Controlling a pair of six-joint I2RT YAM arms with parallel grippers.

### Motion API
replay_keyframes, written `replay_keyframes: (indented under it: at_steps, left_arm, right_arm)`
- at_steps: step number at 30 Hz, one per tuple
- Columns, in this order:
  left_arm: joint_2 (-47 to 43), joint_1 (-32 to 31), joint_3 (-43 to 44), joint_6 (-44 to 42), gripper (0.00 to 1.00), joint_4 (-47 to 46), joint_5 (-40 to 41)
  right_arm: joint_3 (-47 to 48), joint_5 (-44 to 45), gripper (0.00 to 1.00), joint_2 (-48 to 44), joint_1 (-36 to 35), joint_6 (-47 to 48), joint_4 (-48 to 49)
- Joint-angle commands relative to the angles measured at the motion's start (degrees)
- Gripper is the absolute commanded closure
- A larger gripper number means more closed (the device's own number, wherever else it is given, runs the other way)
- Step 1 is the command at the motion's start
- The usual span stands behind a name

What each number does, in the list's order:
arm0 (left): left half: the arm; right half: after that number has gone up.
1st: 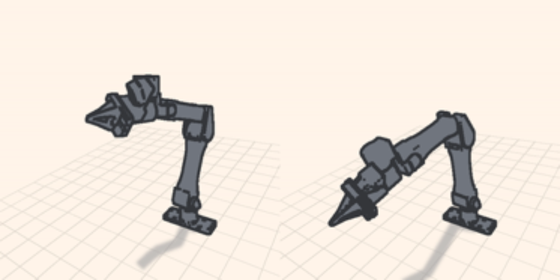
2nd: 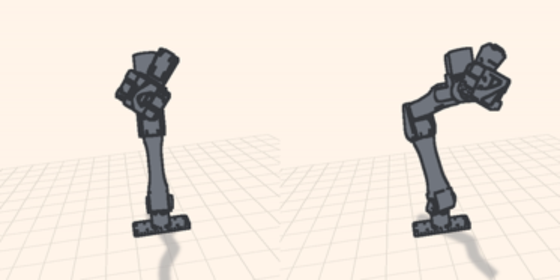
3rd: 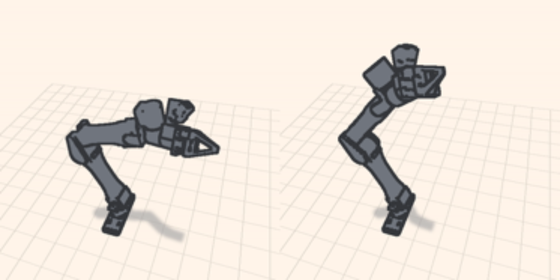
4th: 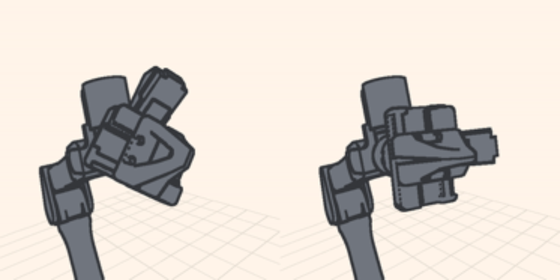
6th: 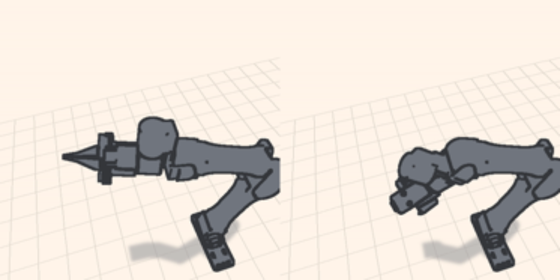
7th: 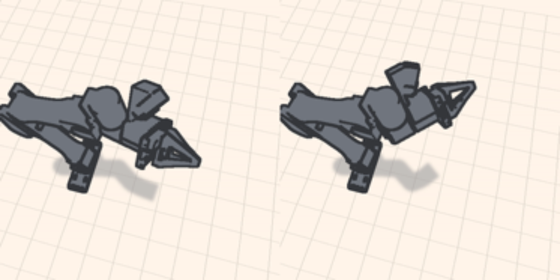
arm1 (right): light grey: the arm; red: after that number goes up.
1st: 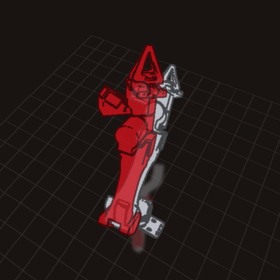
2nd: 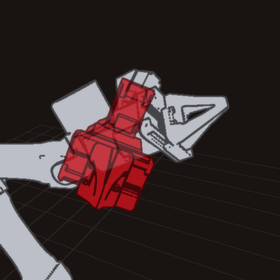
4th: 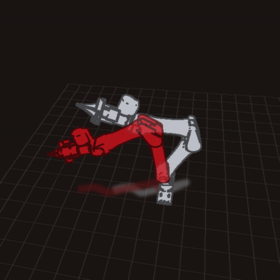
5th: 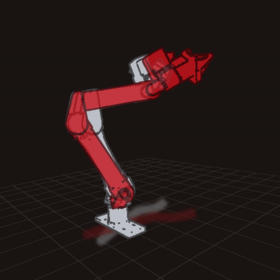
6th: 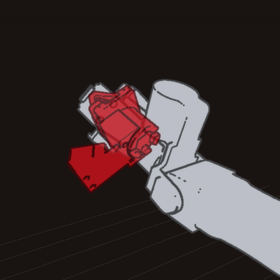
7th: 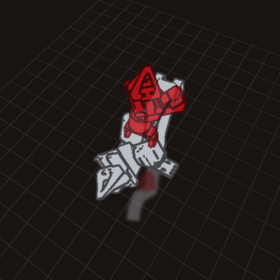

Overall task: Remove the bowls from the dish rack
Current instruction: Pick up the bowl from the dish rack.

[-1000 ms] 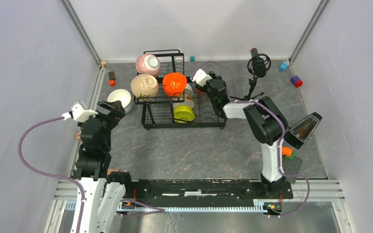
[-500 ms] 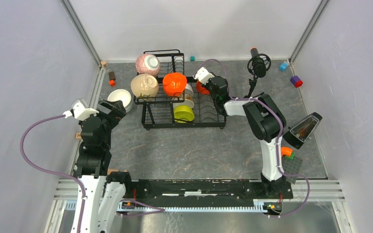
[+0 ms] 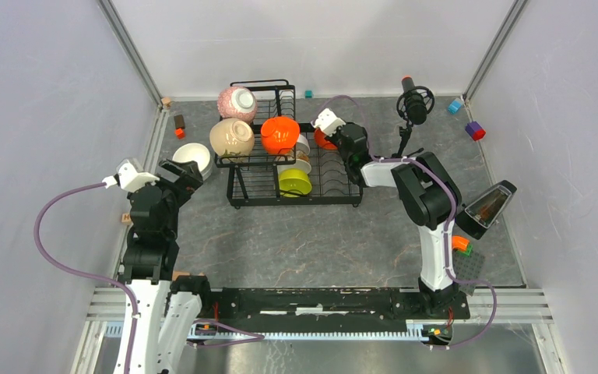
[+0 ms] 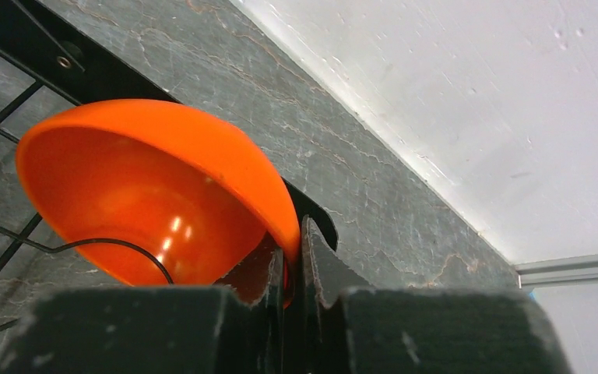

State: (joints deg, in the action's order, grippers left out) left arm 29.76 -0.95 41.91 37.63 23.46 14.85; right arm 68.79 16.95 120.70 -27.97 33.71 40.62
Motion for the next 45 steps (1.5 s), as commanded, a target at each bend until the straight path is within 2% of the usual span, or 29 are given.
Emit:
replay_keyframes:
  at_steps: [1, 9, 18, 31, 45]
  left_arm:
    - [0.3, 0.6, 0.0, -0.1, 0.00, -2.1, -0.7]
    - [0.1, 0.7, -0.1, -0.1, 0.00, -2.0, -0.9]
    - [-0.2, 0.8, -0.2, 0.1, 0.00, -2.1, -0.6]
    - [-0.4, 0.9, -0.5, 0.2, 0.00, -2.3, -0.6]
    - [-0.3, 0.9, -0.7, 0.4, 0.00, -2.4, -0.5]
  right_arm:
    - [-1.9, -0.4, 0.99, -3.9, -1.0, -1.5, 2.2]
    - [-3.8, 4.9, 1.00, -5.9, -3.2, 0.1, 6.2]
    - [-5.9, 13.1, 1.00, -6.4, -4.7, 4.7, 16.3]
    - [-11.5, 15.2, 1.00, -8.5, -5.0, 8.7, 31.2]
    - [-11.7, 16.9, 1.00, -8.3, -5.6, 10.8, 40.0]
